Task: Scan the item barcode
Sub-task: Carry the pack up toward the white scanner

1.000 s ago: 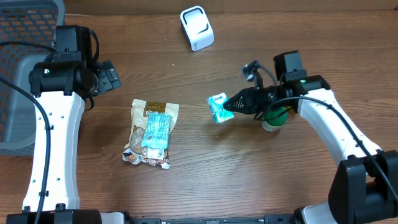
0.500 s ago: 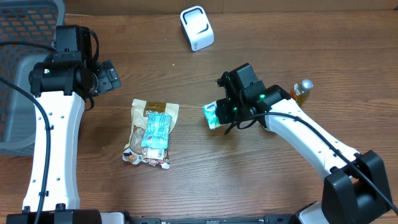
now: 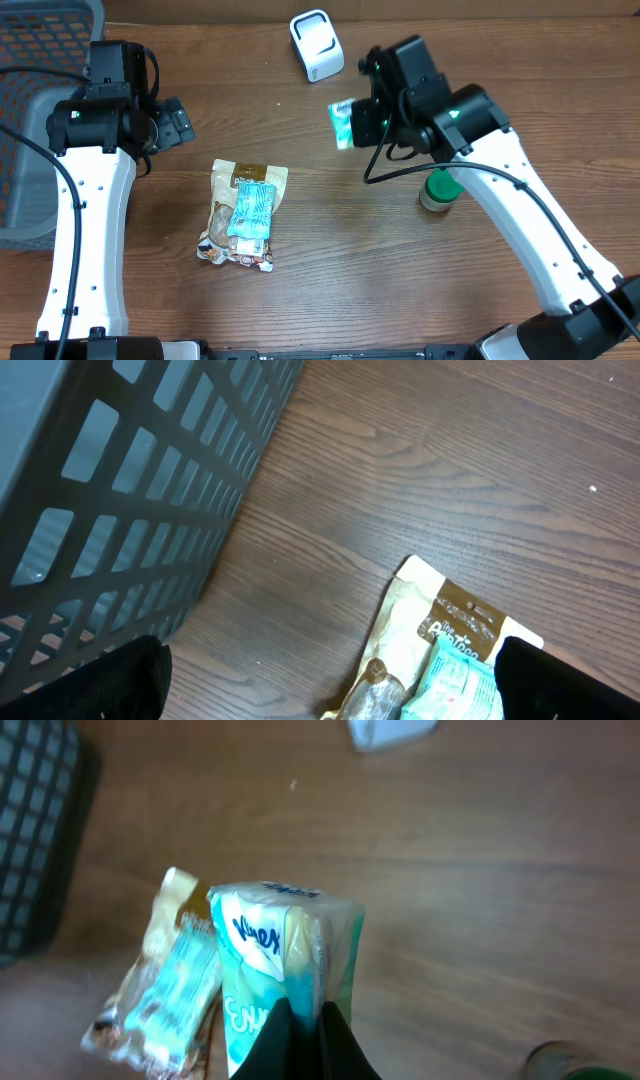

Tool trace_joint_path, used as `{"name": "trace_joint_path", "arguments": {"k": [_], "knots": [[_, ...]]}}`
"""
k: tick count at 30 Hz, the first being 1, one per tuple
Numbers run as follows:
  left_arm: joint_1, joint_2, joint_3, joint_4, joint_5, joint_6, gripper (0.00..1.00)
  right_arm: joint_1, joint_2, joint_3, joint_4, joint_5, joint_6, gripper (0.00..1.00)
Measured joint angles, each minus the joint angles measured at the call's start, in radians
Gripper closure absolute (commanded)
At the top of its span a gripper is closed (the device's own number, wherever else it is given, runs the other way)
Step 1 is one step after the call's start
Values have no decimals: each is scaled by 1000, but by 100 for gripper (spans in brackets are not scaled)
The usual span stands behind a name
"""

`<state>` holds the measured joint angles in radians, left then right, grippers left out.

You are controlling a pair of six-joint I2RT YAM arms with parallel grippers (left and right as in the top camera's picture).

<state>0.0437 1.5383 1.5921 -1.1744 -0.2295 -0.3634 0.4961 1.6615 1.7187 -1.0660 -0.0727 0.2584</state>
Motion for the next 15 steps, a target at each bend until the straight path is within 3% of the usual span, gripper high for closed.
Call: {"name": "trace_joint_path", "arguments": {"k": [5, 15], "knots": [[0, 0, 0, 0, 0, 0, 0, 0, 0, 66, 43, 108, -18, 96], [0, 0, 0, 0, 0, 0, 1, 2, 19, 69, 317, 251, -142, 96]]}}
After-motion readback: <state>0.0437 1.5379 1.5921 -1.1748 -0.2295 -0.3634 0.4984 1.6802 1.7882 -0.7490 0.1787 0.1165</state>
